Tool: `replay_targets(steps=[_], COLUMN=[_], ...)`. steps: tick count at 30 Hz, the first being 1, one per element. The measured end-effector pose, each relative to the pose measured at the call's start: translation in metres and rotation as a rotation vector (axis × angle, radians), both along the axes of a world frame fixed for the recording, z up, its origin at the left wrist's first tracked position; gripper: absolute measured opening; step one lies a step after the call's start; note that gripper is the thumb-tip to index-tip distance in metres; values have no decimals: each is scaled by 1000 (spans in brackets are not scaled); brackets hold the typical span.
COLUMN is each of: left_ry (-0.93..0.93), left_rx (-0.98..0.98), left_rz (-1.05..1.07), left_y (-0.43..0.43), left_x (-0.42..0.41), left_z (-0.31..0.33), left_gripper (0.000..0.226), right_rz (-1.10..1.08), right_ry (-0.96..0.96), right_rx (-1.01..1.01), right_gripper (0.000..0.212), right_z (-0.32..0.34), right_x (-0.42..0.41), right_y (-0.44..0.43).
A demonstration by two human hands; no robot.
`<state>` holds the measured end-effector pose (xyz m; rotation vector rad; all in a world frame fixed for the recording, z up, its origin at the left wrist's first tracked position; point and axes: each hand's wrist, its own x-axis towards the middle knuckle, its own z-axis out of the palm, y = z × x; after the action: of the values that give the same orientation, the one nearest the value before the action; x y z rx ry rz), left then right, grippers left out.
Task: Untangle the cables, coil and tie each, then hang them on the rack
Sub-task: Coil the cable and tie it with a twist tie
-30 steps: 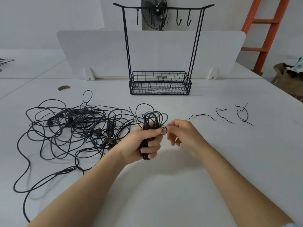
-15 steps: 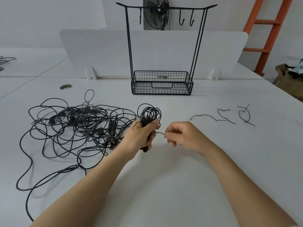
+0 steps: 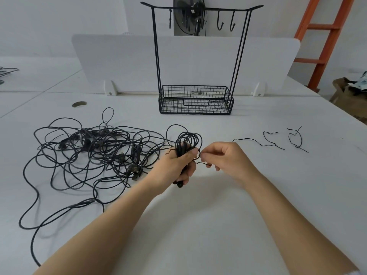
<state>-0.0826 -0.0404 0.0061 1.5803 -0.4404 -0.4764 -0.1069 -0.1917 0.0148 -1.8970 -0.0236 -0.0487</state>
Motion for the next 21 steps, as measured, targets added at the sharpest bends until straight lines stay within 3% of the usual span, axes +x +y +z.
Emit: replay_targets(steps=[4,11,17,21], left_ry=[-32,54,169,213], left_rx=[93,244,-26,-144], left_rz=[-14,-150,-4,104], left_y=[0,1,-2,0], left_x=[0,0,4,11], left_z=[0,-2,-6,-8], left_gripper=[41,33,34,34], right_rz=[-1,-76,-80,123], right_ry=[20,-122,-76,71], right_rx=[51,34,71,-194], right_gripper=[21,23,25,27], right_z=[0,-3,1,1], right_x=[0,0,1,-5], right_y=[0,3,1,2])
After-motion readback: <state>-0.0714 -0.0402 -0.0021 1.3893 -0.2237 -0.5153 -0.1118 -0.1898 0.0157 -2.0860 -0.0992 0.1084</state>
